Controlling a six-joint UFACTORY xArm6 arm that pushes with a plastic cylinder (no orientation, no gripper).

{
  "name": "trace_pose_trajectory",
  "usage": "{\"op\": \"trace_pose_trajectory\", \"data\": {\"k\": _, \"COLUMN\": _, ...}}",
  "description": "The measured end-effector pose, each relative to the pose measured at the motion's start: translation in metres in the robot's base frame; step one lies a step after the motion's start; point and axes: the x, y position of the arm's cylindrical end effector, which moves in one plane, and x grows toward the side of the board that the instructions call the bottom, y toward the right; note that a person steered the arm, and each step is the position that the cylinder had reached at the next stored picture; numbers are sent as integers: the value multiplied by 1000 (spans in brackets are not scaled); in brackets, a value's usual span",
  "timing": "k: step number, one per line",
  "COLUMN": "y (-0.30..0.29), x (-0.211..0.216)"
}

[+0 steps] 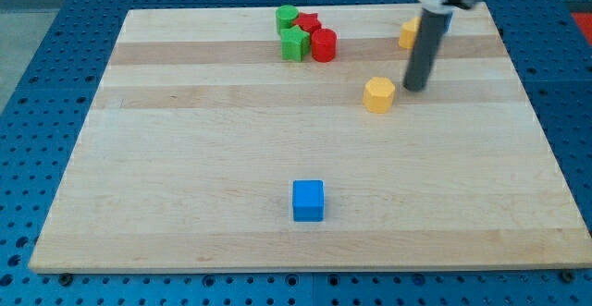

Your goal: Push the yellow hexagon into the blue cube

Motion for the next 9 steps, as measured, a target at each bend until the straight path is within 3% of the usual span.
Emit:
{"op": "trace_pose_trajectory", "data": {"k": 1, "y": -21, "x": -26}}
{"op": "trace_pose_trajectory", "data": {"k": 3, "y": -21, "x": -11}}
{"op": "trace_pose_trajectory", "data": {"k": 9, "y": -103, "x": 155}}
